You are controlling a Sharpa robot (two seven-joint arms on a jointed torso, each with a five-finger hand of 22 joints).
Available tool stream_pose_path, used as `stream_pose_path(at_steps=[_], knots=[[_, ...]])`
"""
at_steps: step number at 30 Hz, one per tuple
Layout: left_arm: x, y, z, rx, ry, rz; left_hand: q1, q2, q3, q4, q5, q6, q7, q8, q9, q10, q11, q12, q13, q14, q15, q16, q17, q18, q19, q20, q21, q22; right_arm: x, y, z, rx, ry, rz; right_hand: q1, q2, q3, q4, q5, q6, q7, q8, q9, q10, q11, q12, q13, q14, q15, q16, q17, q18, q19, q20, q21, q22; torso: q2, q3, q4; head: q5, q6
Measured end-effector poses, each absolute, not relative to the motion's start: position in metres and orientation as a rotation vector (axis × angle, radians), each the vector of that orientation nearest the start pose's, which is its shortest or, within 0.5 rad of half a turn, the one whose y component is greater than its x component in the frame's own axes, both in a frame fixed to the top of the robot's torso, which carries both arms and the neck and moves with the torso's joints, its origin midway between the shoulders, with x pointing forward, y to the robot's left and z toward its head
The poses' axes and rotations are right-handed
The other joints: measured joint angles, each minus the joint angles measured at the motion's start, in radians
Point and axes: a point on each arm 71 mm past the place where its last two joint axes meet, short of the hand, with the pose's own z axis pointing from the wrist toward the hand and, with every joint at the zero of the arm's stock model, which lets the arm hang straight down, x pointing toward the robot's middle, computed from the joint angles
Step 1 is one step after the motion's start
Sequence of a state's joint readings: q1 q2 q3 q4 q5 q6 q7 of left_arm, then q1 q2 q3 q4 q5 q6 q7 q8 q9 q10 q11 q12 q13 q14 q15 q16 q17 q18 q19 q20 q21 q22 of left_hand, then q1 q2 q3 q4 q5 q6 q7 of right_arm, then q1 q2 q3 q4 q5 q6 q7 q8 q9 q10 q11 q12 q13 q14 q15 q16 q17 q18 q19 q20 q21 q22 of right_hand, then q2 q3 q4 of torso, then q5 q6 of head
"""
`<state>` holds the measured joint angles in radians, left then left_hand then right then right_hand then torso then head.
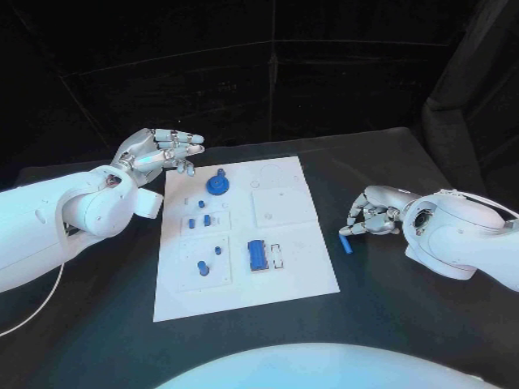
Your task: Assemble the parts on the task board
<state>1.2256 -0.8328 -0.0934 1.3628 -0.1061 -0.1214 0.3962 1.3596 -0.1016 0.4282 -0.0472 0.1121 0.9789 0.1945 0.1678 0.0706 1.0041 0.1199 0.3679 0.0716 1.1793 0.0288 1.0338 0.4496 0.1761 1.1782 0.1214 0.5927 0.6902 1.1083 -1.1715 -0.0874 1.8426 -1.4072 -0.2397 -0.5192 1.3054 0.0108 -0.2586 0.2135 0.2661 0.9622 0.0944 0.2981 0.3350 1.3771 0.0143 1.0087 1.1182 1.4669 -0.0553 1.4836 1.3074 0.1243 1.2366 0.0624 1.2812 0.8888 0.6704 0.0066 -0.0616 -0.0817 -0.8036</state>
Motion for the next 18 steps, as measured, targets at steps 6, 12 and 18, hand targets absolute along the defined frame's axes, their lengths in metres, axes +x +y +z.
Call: stream_pose_path(at_steps=[6, 12, 18], knots=[[0.511, 0.244, -0.193, -0.975, 1.518, -1.533, 0.000, 0.000, 0.000, 0.000, 0.000, 0.000, 0.000, 0.000, 0.000, 0.000, 0.000, 0.000, 0.000, 0.000, 0.000, 0.000, 0.000, 0.000, 0.000, 0.000, 0.000, 0.000, 0.392, -0.282, -0.230, 0.137, 2.011, 0.248, 0.000, 0.000, -0.003, 0.003, 0.000, 0.009, -0.002, 0.000, 0.000, 0.000, 0.000, 0.000, 0.000, 0.000, 0.000, 0.000, 0.000, 0.000, 0.000, 0.000, 0.000, 0.001, 0.000, -0.0007, 0.0003, -0.003, -0.002], [0.511, 0.244, -0.193, -0.976, 1.518, -1.531, 0.000, 0.000, 0.000, 0.000, 0.000, 0.000, 0.000, 0.000, 0.000, 0.000, 0.000, 0.000, 0.000, 0.000, 0.000, 0.000, 0.000, 0.000, 0.000, 0.000, 0.000, 0.000, 0.390, -0.279, -0.233, 0.107, 2.025, 0.225, 0.000, 0.000, -0.010, 0.010, 0.000, 0.022, -0.008, 0.007, 0.001, 0.000, 0.000, 0.000, 0.000, 0.000, 0.000, 0.000, 0.000, 0.000, 0.000, 0.000, 0.000, 0.003, 0.000, -0.0009, 0.0011, -0.005, -0.004], [0.511, 0.245, -0.193, -0.976, 1.518, -1.530, 0.000, 0.000, 0.000, 0.000, 0.000, 0.000, 0.000, 0.000, 0.000, 0.000, 0.000, 0.000, 0.000, 0.000, 0.000, 0.000, 0.000, 0.000, 0.000, 0.000, 0.000, 0.000, 0.388, -0.277, -0.237, 0.082, 2.042, 0.205, 0.000, 0.000, -0.013, 0.013, 0.000, 0.030, -0.010, 0.012, 0.002, 0.000, 0.000, 0.000, 0.000, 0.000, 0.000, 0.000, 0.000, 0.000, 0.000, 0.000, 0.000, 0.003, 0.000, -0.0015, 0.0015, -0.006, -0.006]])
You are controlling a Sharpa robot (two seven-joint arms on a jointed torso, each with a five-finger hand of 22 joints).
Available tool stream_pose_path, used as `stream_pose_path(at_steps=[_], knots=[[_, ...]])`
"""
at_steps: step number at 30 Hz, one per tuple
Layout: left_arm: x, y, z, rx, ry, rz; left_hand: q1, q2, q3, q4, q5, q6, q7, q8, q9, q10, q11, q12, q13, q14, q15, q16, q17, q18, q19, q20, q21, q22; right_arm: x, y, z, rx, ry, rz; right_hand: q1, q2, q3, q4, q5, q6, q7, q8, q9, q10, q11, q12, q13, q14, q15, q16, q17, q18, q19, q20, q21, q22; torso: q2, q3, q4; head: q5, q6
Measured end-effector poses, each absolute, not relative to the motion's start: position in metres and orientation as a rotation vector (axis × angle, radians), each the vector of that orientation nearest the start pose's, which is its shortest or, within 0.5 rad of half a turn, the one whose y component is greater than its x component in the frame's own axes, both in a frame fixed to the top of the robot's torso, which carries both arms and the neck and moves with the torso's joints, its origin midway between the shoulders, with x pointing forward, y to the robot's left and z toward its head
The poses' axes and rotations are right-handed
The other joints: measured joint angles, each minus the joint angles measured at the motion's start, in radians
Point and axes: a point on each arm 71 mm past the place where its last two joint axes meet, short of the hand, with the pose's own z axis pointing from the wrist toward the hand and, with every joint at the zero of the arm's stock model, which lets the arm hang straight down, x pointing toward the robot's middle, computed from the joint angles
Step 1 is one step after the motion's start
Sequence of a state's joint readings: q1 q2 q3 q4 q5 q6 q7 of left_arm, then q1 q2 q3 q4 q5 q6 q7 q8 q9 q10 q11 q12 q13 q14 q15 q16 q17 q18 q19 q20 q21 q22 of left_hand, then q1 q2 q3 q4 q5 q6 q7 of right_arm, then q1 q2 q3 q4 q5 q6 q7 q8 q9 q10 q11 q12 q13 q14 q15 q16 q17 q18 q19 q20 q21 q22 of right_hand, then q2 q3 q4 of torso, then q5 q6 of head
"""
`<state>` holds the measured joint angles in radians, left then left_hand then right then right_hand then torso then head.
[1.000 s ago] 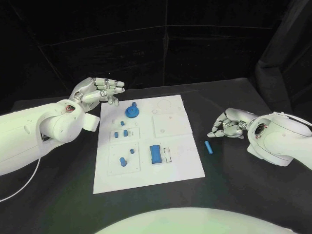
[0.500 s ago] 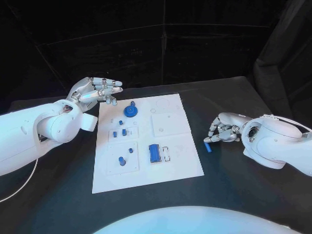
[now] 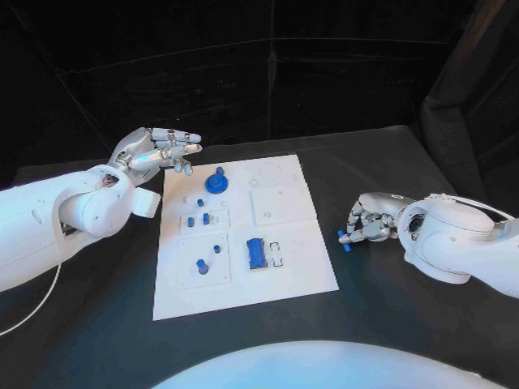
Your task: Assemble the parts on the task board
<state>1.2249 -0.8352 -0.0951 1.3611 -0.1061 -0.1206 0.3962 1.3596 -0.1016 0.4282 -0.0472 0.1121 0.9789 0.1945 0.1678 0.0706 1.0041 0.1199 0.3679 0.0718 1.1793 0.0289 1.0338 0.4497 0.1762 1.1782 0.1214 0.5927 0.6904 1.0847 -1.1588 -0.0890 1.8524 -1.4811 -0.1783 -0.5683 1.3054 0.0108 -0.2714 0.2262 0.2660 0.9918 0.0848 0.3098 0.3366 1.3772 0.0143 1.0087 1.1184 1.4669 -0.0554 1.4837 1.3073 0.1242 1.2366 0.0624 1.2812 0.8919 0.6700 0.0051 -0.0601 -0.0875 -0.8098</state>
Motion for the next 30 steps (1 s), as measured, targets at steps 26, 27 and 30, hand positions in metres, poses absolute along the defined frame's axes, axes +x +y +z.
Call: stream_pose_path(at_steps=[26, 27, 30], knots=[[0.510, 0.247, -0.193, -0.978, 1.518, -1.528, -0.003, 0.003, 0.000, 0.000, 0.000, 0.000, 0.000, 0.000, 0.000, 0.000, 0.000, 0.005, 0.000, 0.000, 0.000, 0.000, -0.001, 0.000, 0.000, 0.000, 0.000, 0.000, 0.393, -0.256, -0.250, -0.031, 2.035, 0.164, 0.126, 0.020, 0.034, -0.056, 0.017, 0.019, -0.004, 0.011, 0.070, -0.007, -0.007, -0.014, -0.005, -0.003, -0.003, 0.000, 0.001, 0.000, 0.000, -0.007, -0.004, 0.000, 0.000, -0.0002, 0.0006, 0.003, -0.003], [0.510, 0.247, -0.193, -0.978, 1.518, -1.528, -0.003, 0.003, 0.000, 0.000, 0.000, 0.000, 0.000, 0.000, 0.000, 0.000, 0.000, 0.005, 0.000, 0.000, 0.000, 0.000, -0.001, 0.000, 0.000, 0.000, 0.000, 0.000, 0.393, -0.255, -0.250, -0.041, 2.032, 0.162, 0.140, 0.022, 0.041, -0.066, 0.004, 0.019, -0.004, 0.006, 0.070, -0.007, -0.007, -0.015, -0.006, -0.004, -0.004, 0.000, 0.001, 0.000, 0.002, -0.009, -0.005, 0.000, 0.000, -0.0002, 0.0006, 0.003, -0.003], [0.510, 0.247, -0.193, -0.978, 1.518, -1.528, -0.003, 0.003, 0.000, 0.000, 0.000, 0.000, 0.000, 0.000, 0.000, 0.000, 0.000, 0.005, 0.000, 0.000, 0.000, 0.000, -0.001, 0.000, 0.000, 0.000, 0.000, 0.000, 0.392, -0.252, -0.249, -0.065, 2.025, 0.158, 0.178, 0.033, 0.068, -0.094, -0.042, 0.018, -0.003, -0.005, 0.070, -0.011, -0.011, -0.026, -0.008, 0.000, -0.007, 0.000, 0.001, 0.000, 0.004, -0.011, -0.008, 0.000, -0.001, -0.0002, 0.0009, 0.003, -0.003]])
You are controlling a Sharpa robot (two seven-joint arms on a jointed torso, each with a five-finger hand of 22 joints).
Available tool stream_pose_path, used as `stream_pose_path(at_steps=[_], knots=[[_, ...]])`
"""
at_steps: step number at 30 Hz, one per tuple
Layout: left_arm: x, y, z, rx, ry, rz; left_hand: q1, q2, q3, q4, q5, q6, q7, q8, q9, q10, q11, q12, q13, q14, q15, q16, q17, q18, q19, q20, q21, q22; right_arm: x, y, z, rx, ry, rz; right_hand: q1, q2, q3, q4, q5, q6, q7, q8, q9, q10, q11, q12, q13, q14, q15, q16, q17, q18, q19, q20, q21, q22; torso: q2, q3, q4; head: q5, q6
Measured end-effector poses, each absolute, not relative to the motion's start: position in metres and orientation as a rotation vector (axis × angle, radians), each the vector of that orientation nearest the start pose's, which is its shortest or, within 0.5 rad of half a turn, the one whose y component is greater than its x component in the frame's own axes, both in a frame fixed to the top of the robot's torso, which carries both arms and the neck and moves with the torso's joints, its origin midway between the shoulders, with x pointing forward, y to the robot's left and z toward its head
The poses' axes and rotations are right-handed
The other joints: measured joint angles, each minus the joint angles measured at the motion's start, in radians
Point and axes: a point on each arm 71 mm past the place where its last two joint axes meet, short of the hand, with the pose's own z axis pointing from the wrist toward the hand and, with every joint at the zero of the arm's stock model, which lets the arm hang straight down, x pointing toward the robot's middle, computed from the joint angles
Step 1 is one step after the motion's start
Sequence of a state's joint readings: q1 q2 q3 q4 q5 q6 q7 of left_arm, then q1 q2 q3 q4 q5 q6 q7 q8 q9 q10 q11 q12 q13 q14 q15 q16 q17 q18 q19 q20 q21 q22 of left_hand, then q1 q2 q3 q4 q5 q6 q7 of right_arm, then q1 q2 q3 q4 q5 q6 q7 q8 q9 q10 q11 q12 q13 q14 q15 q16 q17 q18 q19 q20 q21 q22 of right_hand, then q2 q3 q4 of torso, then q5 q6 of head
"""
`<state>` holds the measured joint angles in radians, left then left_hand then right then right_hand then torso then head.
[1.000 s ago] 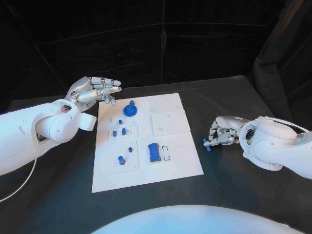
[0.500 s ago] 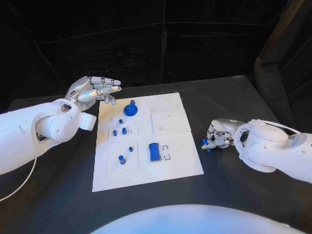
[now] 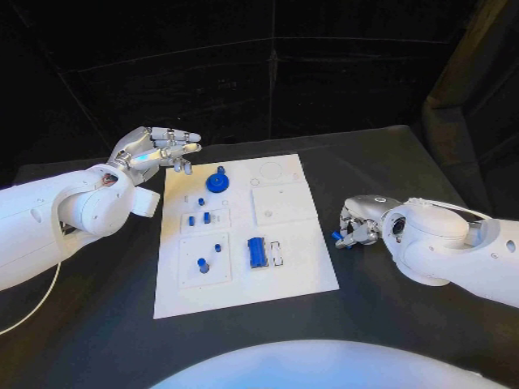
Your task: Assemble the parts on the task board
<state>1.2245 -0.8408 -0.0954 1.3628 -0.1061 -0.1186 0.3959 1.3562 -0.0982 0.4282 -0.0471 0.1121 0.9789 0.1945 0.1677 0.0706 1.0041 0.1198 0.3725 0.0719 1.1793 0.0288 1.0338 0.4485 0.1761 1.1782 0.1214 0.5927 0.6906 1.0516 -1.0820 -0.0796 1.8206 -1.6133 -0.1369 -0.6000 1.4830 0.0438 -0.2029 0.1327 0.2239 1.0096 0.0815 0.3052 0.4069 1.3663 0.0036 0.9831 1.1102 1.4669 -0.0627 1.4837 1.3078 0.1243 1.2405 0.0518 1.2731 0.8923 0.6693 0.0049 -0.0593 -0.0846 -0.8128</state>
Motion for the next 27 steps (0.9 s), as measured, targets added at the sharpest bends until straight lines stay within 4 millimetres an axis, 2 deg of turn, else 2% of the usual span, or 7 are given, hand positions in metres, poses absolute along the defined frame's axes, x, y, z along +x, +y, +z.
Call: stream_pose_path(at_steps=[3, 5, 7, 10, 15, 24, 27], knots=[[0.510, 0.248, -0.193, -0.979, 1.518, -1.526, 0.000, 0.000, 0.000, 0.000, 0.000, 0.000, 0.000, 0.000, 0.000, 0.000, 0.000, 0.000, 0.000, 0.000, 0.000, 0.000, 0.000, 0.000, 0.000, 0.000, 0.000, 0.000, 0.391, -0.250, -0.248, -0.084, 2.018, 0.157, 0.018, -0.002, 0.029, -0.019, -0.006, -0.004, 0.000, -0.010, -0.013, 0.000, 0.000, -0.001, -0.005, 0.000, 0.000, 0.000, 0.000, 0.000, 0.000, 0.000, 0.000, 0.000, 0.000, -0.0001, 0.0002, 0.000, 0.000], [0.510, 0.248, -0.193, -0.979, 1.518, -1.526, 0.000, 0.000, 0.000, 0.000, 0.000, 0.000, 0.000, 0.000, 0.000, 0.000, 0.000, 0.000, 0.000, 0.000, 0.000, 0.000, 0.000, 0.000, 0.000, 0.000, 0.000, 0.000, 0.390, -0.250, -0.248, -0.089, 2.015, 0.156, 0.022, 0.000, 0.045, -0.021, -0.004, -0.004, -0.001, -0.009, -0.063, 0.000, 0.000, -0.007, -0.005, 0.000, 0.000, 0.000, 0.000, 0.000, 0.000, 0.000, 0.000, 0.001, 0.000, -0.0001, 0.0002, 0.000, 0.000], [0.510, 0.248, -0.193, -0.980, 1.518, -1.525, 0.000, 0.000, 0.000, 0.000, 0.000, 0.000, 0.000, 0.000, 0.000, 0.000, 0.000, 0.000, 0.000, 0.000, 0.000, 0.000, 0.000, 0.000, 0.000, 0.000, 0.000, -0.001, 0.388, -0.251, -0.247, -0.085, 2.014, 0.158, 0.028, 0.002, 0.065, -0.019, 0.028, -0.005, -0.001, -0.010, -0.099, -0.004, -0.003, -0.007, -0.007, 0.000, 0.000, 0.000, 0.000, 0.000, 0.004, -0.004, 0.000, 0.004, 0.000, -0.0002, 0.0002, 0.001, 0.001], [0.510, 0.249, -0.194, -0.980, 1.518, -1.524, 0.000, 0.000, 0.000, 0.000, 0.000, 0.000, 0.000, 0.000, 0.000, 0.000, 0.000, 0.000, 0.000, 0.000, 0.000, 0.000, 0.000, 0.000, 0.000, 0.000, 0.000, -0.001, 0.383, -0.255, -0.246, -0.056, 2.017, 0.166, 0.037, 0.011, 0.091, -0.002, 0.064, -0.003, 0.003, -0.017, -0.108, -0.004, -0.003, -0.009, -0.008, 0.000, 0.000, 0.000, 0.000, 0.000, 0.004, -0.004, 0.000, 0.004, -0.001, -0.0003, 0.0002, 0.003, 0.001], [0.510, 0.249, -0.194, -0.980, 1.519, -1.524, 0.000, 0.000, 0.000, 0.000, 0.000, 0.000, 0.000, 0.000, 0.000, 0.000, 0.000, 0.000, 0.000, 0.000, 0.000, 0.000, 0.000, 0.000, 0.000, 0.000, 0.000, -0.001, 0.374, -0.263, -0.246, 0.039, 2.028, 0.194, 0.037, 0.010, 0.123, 0.015, 0.074, 0.003, 0.002, -0.031, -0.116, -0.004, -0.003, -0.009, -0.007, 0.000, 0.000, 0.000, 0.000, 0.000, 0.004, -0.004, 0.000, 0.005, -0.001, -0.0012, 0.0002, 0.002, 0.003], [0.510, 0.249, -0.194, -0.981, 1.521, -1.524, 0.000, 0.000, 0.000, 0.000, 0.000, 0.000, 0.000, 0.000, 0.000, 0.000, 0.000, 0.000, 0.000, 0.000, 0.000, 0.000, 0.000, 0.000, 0.000, 0.000, 0.000, -0.001, 0.364, -0.264, -0.234, 0.187, 1.992, 0.278, -0.004, -0.031, 0.182, 0.040, 0.081, 0.014, -0.001, -0.036, -0.123, 0.000, -0.007, -0.013, -0.005, 0.000, 0.000, 0.000, 0.000, 0.000, 0.004, -0.004, 0.000, 0.014, -0.001, -0.0015, 0.0002, 0.004, 0.005], [0.510, 0.249, -0.194, -0.981, 1.521, -1.524, 0.000, 0.000, 0.000, 0.000, 0.000, 0.000, 0.000, 0.000, 0.000, 0.000, 0.000, 0.000, 0.000, 0.000, 0.000, 0.000, 0.000, 0.000, 0.000, 0.000, 0.000, -0.001, 0.362, -0.260, -0.229, 0.212, 1.974, 0.312, -0.020, -0.055, 0.226, 0.051, 0.081, 0.014, -0.001, -0.036, -0.124, 0.001, -0.007, -0.009, 0.001, 0.000, 0.000, 0.000, 0.000, 0.000, 0.007, -0.007, 0.000, 0.018, 0.000, -0.0013, 0.0002, 0.007, 0.006]])
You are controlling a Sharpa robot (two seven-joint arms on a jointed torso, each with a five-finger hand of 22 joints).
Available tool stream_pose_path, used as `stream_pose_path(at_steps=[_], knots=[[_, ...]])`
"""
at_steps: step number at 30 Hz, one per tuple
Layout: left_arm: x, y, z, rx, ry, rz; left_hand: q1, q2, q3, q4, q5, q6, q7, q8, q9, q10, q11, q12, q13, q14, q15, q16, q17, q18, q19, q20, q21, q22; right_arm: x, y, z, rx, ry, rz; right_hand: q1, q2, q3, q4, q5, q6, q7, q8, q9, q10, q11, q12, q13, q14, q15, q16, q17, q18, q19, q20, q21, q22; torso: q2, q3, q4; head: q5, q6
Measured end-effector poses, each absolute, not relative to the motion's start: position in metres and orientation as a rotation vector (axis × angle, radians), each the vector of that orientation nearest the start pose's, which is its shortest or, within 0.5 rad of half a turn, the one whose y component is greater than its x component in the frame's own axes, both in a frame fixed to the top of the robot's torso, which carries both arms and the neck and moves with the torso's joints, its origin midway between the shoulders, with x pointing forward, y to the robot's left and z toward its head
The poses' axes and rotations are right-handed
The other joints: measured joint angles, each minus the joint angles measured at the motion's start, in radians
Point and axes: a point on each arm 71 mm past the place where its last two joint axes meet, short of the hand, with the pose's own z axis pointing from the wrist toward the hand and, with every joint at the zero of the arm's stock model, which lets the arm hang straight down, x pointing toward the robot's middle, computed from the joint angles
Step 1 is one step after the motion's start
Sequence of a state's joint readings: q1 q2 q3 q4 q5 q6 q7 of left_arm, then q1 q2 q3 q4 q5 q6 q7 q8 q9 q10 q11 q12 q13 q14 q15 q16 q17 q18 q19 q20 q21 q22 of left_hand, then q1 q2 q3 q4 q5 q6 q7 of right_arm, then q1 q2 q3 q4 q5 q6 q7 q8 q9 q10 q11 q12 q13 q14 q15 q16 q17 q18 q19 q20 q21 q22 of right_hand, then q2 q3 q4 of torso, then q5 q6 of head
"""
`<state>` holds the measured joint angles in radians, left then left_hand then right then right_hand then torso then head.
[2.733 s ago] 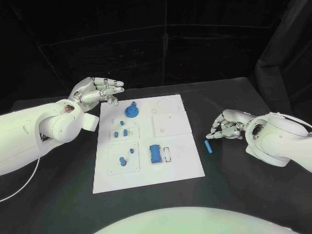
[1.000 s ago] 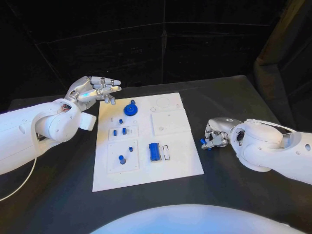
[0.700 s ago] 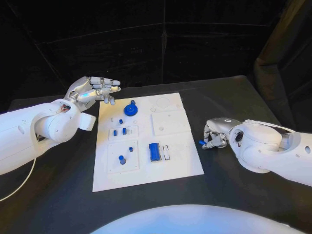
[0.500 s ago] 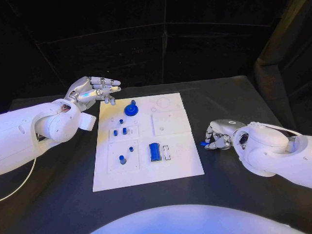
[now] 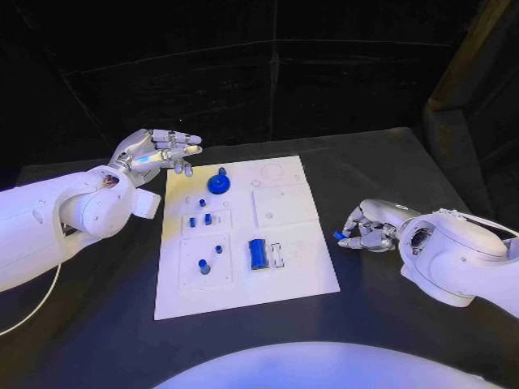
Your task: Assemble the parts on the task board
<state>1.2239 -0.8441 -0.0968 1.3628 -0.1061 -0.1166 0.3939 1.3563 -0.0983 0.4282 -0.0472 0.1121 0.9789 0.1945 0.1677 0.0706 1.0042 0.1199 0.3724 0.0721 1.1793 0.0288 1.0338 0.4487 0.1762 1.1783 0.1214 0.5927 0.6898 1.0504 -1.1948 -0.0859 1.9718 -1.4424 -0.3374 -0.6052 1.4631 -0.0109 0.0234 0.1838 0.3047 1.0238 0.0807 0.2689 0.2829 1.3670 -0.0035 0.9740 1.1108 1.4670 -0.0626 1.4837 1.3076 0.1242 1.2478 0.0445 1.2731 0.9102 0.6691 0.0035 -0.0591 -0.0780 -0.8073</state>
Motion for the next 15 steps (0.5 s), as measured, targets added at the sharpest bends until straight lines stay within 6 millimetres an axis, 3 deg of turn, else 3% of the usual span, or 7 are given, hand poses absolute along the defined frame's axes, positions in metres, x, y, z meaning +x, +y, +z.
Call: stream_pose_path(at_steps=[10, 15], knots=[[0.509, 0.248, -0.194, -0.981, 1.524, -1.526, 0.000, 0.000, 0.000, 0.000, 0.000, 0.000, 0.000, 0.000, 0.000, 0.000, 0.000, 0.000, 0.000, 0.000, 0.000, 0.000, 0.000, 0.000, 0.000, 0.000, 0.000, 0.000, 0.362, -0.229, -0.226, 0.231, 1.960, 0.431, -0.031, -0.031, 0.053, 0.026, 0.007, 0.015, -0.004, 0.000, -0.003, 0.016, -0.002, 0.020, 0.018, 0.000, 0.000, 0.004, 0.000, 0.000, 0.009, -0.002, 0.012, 0.020, 0.001, 0.0000, 0.0000, 0.012, -0.004], [0.509, 0.247, -0.194, -0.980, 1.525, -1.528, 0.000, 0.000, 0.000, 0.000, 0.000, 0.000, 0.000, 0.000, 0.000, 0.000, 0.000, 0.000, 0.000, 0.000, 0.000, 0.000, 0.000, 0.000, 0.000, 0.000, 0.000, 0.000, 0.369, -0.210, -0.232, 0.235, 1.978, 0.473, -0.050, -0.050, 0.072, 0.036, 0.060, 0.024, -0.004, 0.000, -0.003, 0.023, -0.002, 0.032, 0.026, 0.000, 0.000, 0.008, 0.000, 0.000, 0.011, -0.004, 0.012, 0.028, 0.001, -0.0003, 0.0001, 0.017, -0.007]])
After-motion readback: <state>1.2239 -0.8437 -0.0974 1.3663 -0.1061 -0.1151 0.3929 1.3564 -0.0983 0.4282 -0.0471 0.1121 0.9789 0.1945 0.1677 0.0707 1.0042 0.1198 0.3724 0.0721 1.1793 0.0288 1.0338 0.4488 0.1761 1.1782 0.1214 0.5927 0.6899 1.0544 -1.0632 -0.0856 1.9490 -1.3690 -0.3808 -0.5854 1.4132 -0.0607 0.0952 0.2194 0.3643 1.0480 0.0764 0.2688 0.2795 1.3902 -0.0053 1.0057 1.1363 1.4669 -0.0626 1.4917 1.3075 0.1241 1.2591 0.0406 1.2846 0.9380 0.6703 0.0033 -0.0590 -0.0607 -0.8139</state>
